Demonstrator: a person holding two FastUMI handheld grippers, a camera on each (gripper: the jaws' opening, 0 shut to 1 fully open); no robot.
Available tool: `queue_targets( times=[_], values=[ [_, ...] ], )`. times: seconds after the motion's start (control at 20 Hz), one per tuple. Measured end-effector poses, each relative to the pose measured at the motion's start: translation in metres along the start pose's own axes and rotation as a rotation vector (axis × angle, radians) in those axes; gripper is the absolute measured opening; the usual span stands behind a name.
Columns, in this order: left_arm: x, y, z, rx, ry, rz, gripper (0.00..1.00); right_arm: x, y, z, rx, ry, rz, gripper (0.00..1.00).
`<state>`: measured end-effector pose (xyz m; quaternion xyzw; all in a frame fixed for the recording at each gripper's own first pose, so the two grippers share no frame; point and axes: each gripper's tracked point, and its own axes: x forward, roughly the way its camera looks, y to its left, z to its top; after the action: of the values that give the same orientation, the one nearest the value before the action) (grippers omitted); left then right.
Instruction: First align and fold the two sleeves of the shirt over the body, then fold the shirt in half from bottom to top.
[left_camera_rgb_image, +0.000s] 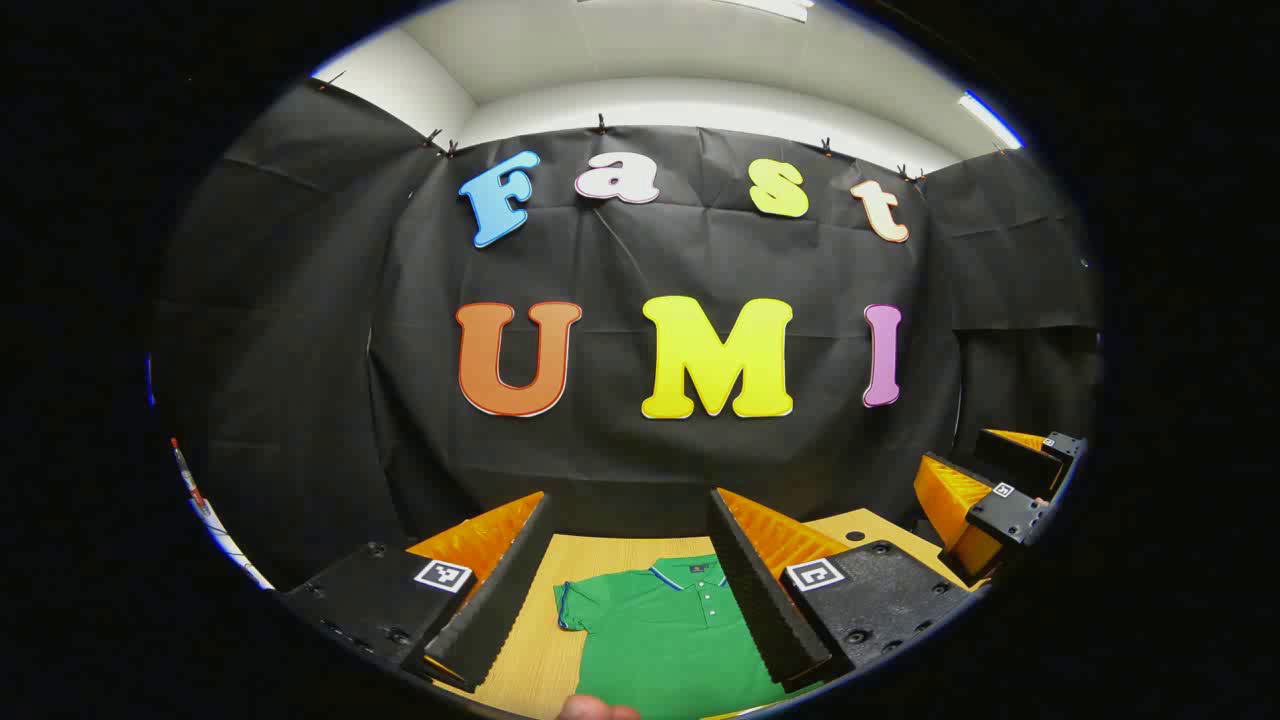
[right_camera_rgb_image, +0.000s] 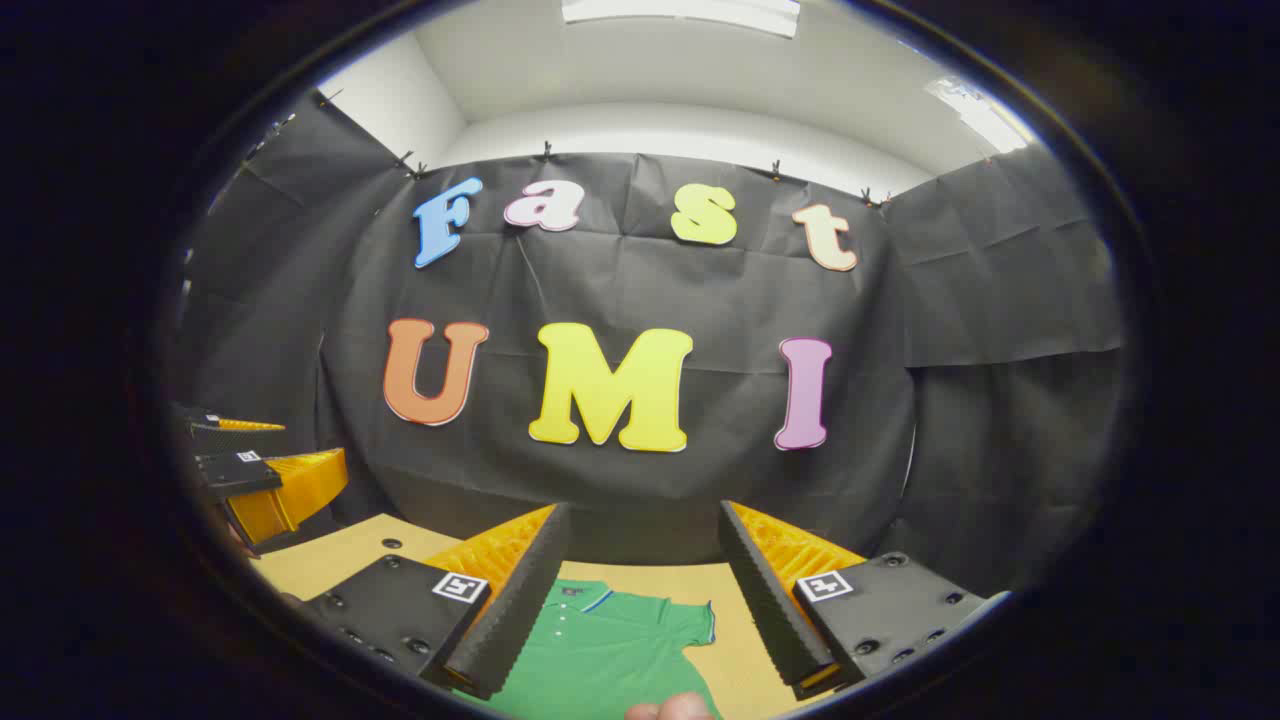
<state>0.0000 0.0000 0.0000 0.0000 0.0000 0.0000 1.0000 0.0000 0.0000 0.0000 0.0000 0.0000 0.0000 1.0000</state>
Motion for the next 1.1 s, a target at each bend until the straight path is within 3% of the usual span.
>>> queue_targets(
  times=[0.45,1.1],
  values=[
    [0.011,0.002,-0.001,-0.002,-0.015,0.007,0.98,0.015,-0.003,-0.012,0.008,0.029,0.0,0.94],
    [0.025,-0.011,-0.034,0.002,0.064,-0.012,0.98,0.036,-0.023,-0.033,0.022,0.1,0.026,0.96]
  ],
)
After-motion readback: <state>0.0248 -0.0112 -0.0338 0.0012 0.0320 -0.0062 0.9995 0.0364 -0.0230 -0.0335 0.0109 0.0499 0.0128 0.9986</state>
